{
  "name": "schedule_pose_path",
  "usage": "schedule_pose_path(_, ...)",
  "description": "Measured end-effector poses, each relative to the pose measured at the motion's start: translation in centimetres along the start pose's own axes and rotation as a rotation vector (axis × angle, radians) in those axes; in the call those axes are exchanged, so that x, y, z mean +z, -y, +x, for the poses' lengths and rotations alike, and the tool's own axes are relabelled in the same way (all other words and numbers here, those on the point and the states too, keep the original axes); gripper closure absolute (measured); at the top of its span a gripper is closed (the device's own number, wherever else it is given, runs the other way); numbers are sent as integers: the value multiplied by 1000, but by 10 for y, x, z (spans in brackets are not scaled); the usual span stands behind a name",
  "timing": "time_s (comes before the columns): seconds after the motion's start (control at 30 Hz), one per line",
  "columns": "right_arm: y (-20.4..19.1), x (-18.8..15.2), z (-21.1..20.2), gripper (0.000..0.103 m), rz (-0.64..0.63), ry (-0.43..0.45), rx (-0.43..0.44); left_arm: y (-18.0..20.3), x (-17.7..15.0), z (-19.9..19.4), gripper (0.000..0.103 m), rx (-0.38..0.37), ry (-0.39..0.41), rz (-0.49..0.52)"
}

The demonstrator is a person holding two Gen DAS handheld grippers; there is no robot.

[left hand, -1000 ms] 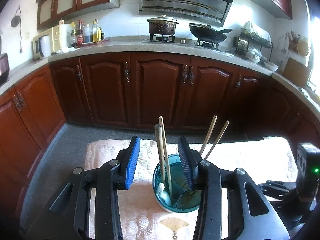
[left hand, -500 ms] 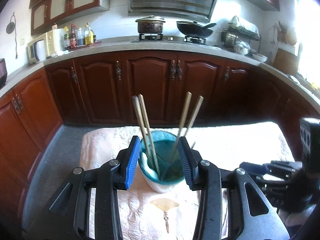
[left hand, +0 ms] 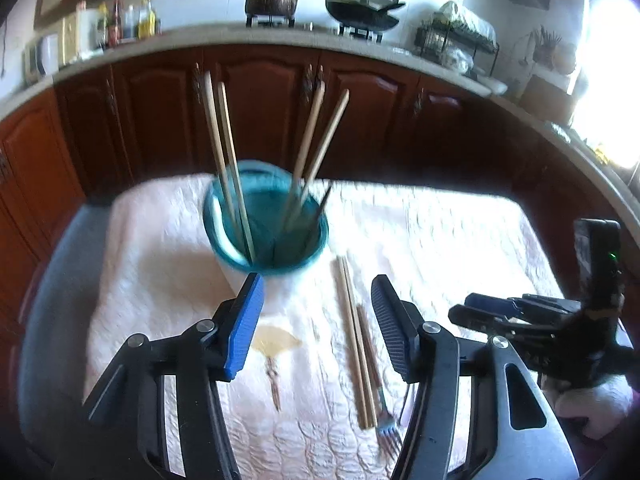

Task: Organize utensils
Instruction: 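Grasp another wooden chopstick with the left tool while the right tool reaches the silver spoon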

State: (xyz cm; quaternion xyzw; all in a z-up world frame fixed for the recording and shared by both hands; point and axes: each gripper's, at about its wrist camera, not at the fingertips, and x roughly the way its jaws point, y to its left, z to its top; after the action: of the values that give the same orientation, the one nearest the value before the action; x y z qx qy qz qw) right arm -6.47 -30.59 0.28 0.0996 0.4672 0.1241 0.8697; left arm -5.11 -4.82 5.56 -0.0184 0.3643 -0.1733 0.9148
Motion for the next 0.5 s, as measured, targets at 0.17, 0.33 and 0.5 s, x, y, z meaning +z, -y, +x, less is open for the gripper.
schedule_pose_path(0.17,23,-8,35,69,74,-65,-12,0,-25,32,48,-26,-100,-10)
schedule_pose_path(0.33,32,-14,54,69,104,-106,-17,6,-41,61,48,-74,-177,-17)
schedule_pose_path(0.5,36,-20,56,69,112,-116,-5,21,-54,92,50,-88,-245,2)
